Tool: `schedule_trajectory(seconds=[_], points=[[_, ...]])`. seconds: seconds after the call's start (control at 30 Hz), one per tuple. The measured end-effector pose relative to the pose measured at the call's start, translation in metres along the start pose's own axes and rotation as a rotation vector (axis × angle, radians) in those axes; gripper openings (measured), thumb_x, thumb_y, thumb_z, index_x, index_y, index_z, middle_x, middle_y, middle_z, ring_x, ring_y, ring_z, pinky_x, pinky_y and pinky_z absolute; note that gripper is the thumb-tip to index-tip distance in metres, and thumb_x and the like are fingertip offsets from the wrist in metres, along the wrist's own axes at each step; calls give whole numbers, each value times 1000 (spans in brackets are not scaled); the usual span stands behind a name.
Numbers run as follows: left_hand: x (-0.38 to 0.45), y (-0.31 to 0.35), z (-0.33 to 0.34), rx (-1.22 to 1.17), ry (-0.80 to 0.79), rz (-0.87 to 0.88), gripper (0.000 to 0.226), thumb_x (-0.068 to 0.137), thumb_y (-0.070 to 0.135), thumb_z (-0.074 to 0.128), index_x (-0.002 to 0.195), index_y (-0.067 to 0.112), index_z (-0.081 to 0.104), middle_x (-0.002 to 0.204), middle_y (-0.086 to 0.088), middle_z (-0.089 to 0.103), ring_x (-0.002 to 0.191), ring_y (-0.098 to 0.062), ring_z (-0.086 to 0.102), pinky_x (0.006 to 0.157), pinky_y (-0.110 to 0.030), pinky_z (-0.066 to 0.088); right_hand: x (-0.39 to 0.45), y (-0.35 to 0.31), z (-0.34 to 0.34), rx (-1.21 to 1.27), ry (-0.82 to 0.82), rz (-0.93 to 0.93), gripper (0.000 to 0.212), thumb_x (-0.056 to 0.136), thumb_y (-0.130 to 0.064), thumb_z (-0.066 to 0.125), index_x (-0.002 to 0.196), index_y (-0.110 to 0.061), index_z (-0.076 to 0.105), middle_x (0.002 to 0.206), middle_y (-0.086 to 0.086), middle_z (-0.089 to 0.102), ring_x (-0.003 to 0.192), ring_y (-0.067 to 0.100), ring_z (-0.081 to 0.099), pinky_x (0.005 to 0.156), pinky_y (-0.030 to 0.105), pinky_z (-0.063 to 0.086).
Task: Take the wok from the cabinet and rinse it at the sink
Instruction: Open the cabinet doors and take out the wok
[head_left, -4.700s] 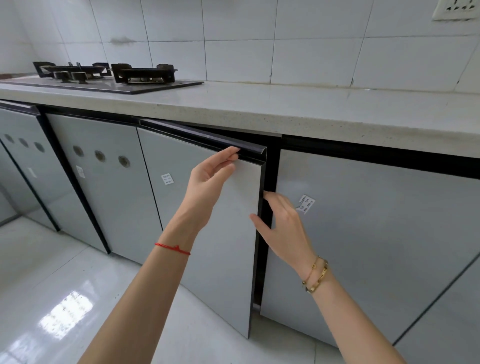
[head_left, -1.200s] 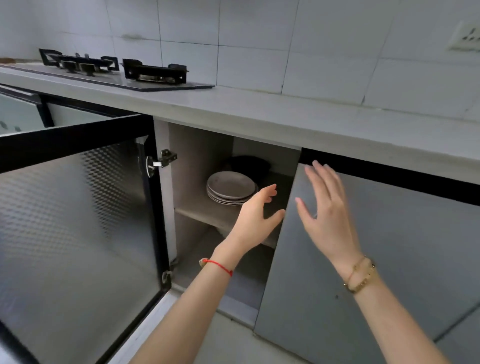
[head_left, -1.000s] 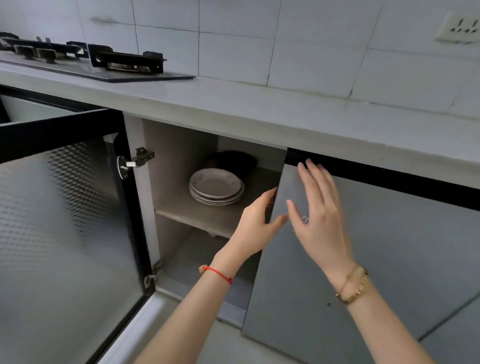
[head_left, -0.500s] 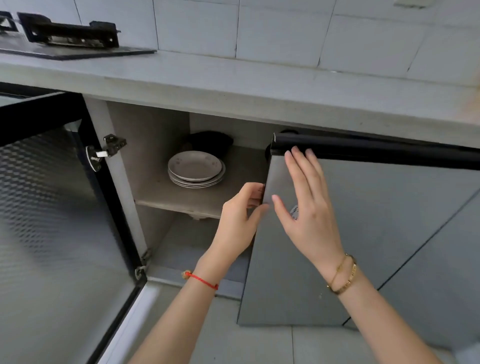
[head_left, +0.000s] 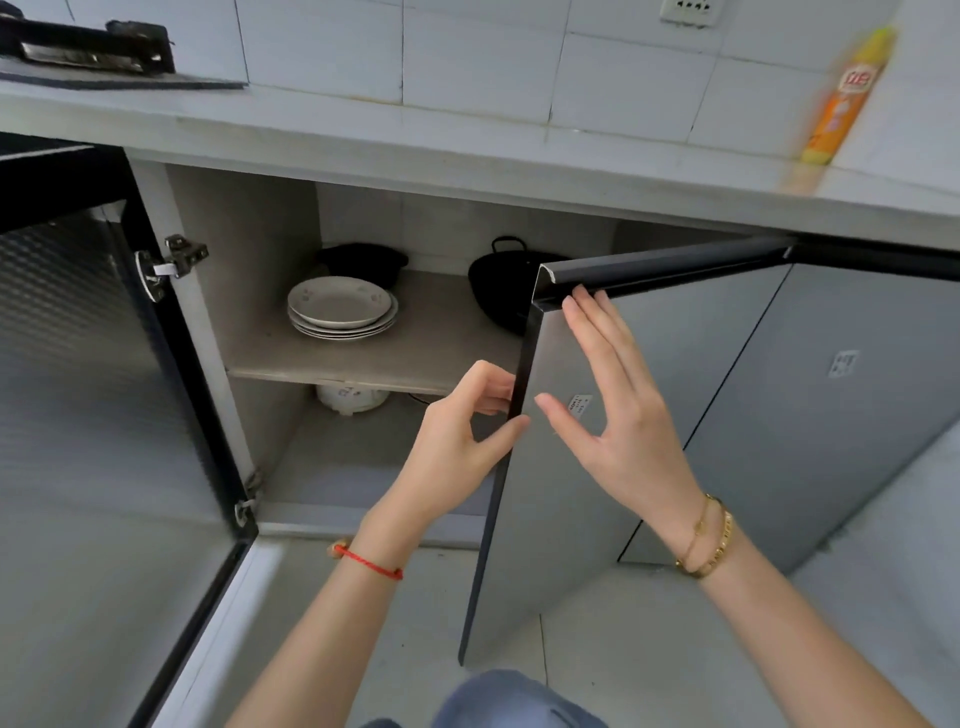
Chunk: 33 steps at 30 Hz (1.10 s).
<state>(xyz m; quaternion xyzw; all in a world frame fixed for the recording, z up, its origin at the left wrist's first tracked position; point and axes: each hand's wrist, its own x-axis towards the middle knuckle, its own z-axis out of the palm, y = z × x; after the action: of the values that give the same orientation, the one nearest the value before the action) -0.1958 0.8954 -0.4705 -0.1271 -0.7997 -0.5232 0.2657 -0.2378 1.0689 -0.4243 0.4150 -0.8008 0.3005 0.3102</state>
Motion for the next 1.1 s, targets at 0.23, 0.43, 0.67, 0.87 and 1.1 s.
schedule_trajectory(seconds=[0.23, 0.43, 0.67, 0.87, 1.1], points=[[-23, 27, 25, -123, -151, 41, 35, 84, 19, 75, 116, 28, 64, 106, 6, 72, 99, -16, 69, 93, -35, 55, -47, -15, -38, -37, 13, 76, 78, 95, -30, 64, 156, -11, 19, 166, -1, 15, 153, 18, 13, 123, 27, 16], [-45, 52, 67, -217, -223, 136, 43, 79, 25, 78, 118, 38, 64, 99, 25, 66, 88, -4, 67, 88, -17, 49, -96, -18, -72, -76, 98, 175, 82, 95, -32, 61, 157, -14, 11, 166, 0, 10, 152, 19, 14, 122, 26, 17], [-59, 82, 131, -295, -280, 240, 56, 80, 21, 79, 132, 30, 60, 100, 18, 66, 92, -6, 67, 89, -11, 45, -148, -19, -123, -235, 218, 314, 88, 93, -29, 65, 157, -14, 7, 167, 1, 7, 153, 22, 13, 123, 29, 17], [-59, 99, 171, -267, -456, 320, 66, 87, 19, 73, 146, 26, 45, 106, 8, 63, 103, -10, 62, 96, -22, 47, -172, -15, -167, -416, 194, 353, 89, 94, -27, 65, 157, -13, 3, 167, 5, 2, 153, 25, 8, 124, 30, 13], [-52, 108, 218, -34, -482, 501, 64, 96, 37, 55, 153, 30, 28, 144, 10, 39, 131, -8, 41, 105, -38, 43, -190, -3, -208, -604, 155, 422, 84, 94, -21, 63, 157, -11, 9, 167, 1, 2, 153, 20, 7, 123, 27, 13]])
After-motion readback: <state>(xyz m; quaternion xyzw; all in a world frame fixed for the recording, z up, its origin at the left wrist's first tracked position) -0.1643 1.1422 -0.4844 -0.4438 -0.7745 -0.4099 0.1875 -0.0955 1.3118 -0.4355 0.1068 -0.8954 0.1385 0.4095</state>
